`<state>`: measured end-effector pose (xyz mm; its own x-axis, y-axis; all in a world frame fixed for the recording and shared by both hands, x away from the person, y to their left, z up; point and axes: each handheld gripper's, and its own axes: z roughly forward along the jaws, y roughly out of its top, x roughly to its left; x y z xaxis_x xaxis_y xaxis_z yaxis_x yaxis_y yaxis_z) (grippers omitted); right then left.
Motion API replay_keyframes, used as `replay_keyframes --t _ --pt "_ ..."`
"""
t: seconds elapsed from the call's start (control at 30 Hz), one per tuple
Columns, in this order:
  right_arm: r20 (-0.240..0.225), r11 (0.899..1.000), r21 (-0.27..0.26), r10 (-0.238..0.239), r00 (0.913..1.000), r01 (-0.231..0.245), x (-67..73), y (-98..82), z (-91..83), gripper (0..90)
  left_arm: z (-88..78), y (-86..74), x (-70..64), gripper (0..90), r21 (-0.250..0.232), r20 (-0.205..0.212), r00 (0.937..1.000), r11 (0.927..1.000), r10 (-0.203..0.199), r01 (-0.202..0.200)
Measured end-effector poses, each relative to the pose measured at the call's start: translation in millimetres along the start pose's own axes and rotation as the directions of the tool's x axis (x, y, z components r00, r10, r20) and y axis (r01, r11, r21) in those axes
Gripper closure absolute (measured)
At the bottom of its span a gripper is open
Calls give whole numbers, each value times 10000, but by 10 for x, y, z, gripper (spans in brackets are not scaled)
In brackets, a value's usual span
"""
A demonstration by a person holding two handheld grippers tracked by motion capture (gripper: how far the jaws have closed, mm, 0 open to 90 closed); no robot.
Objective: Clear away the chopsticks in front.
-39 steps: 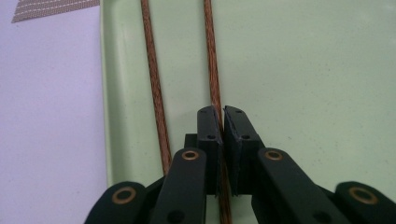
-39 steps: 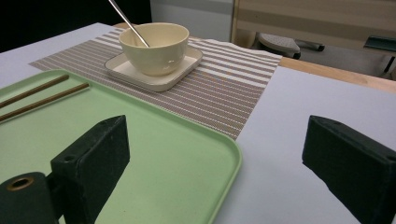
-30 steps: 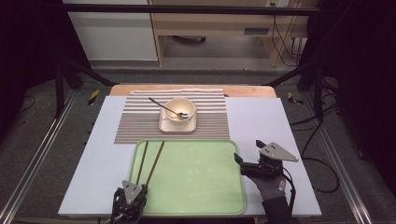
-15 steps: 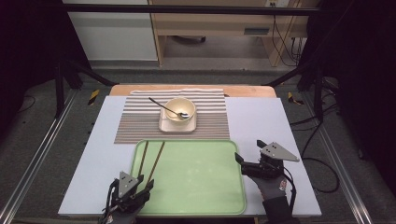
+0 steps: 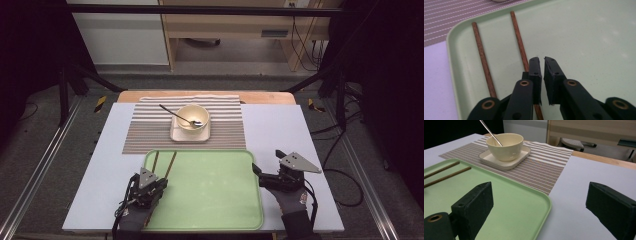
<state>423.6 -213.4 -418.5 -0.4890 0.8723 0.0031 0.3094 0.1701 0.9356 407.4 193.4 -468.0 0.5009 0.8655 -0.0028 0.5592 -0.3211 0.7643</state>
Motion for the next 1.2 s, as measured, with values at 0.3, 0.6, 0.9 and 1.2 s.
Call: replay_keyframes --t 0.3,0.6,0.9,1.2 --pt "-19 10000 22 -36 10000 36 7 -3 10 77 98 -22 10 894 430 58 10000 9991 70 -73" --pt "-16 10000 26 -28 10000 28 6 -4 9 77 81 -41 30 894 375 -229 9997 9993 -69 77" --pt "-21 10000 37 -41 10000 41 6 -4 11 78 54 -40 43 895 439 -559 9981 9986 -278 303" --pt "-28 10000 32 -69 10000 70 8 -4 14 78 16 -39 71 895 560 -1039 9944 9981 -206 265"
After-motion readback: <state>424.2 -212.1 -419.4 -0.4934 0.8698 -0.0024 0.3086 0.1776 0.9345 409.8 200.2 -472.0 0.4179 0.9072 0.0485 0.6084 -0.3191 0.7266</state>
